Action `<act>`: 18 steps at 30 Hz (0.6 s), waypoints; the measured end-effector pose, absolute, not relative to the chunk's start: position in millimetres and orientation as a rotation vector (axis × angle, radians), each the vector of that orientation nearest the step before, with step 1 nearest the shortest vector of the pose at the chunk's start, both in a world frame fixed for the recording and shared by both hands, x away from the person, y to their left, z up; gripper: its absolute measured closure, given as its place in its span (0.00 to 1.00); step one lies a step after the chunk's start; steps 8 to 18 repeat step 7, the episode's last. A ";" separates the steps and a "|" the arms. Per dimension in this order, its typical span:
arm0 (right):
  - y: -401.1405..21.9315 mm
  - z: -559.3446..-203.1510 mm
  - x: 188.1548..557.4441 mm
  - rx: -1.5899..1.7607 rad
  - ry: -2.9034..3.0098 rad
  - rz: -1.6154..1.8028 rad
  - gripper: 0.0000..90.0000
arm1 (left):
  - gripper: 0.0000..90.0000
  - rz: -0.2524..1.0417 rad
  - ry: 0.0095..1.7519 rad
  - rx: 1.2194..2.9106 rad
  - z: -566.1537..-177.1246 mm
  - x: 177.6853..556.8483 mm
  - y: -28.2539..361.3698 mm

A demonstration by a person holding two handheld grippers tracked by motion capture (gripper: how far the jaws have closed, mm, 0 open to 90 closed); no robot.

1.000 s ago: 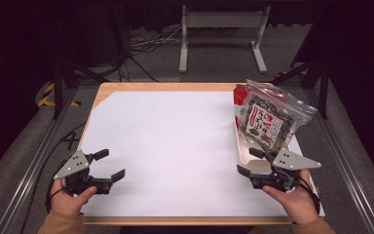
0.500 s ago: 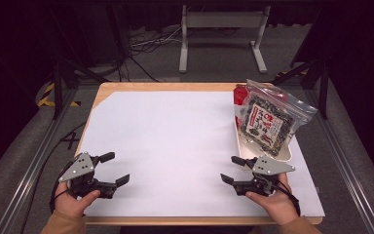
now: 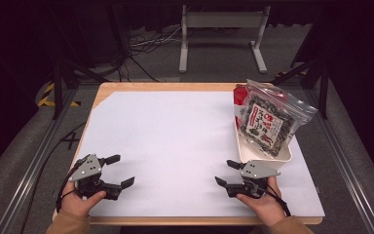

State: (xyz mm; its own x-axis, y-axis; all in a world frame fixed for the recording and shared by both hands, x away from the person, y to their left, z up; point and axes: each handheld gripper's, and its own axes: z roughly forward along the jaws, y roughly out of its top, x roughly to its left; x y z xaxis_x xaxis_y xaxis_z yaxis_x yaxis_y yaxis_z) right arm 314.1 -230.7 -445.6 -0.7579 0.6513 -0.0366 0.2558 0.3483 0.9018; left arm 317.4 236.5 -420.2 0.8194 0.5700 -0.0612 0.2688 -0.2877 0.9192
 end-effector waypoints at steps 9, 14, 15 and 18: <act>-231.0 -443.3 312.5 0.792 2.205 1.401 0.32 | 0.08 0.336 0.636 1.879 -420.6 317.2 236.6; -231.0 -443.3 312.5 0.792 2.205 1.401 0.32 | 0.08 0.336 0.636 1.879 -420.6 317.2 236.6; -231.0 -443.3 312.5 0.792 2.205 1.401 0.32 | 0.08 0.336 0.636 1.879 -420.6 317.2 236.6; -231.0 -443.3 312.5 0.792 2.205 1.401 0.32 | 0.08 0.336 0.636 1.879 -420.6 317.2 236.6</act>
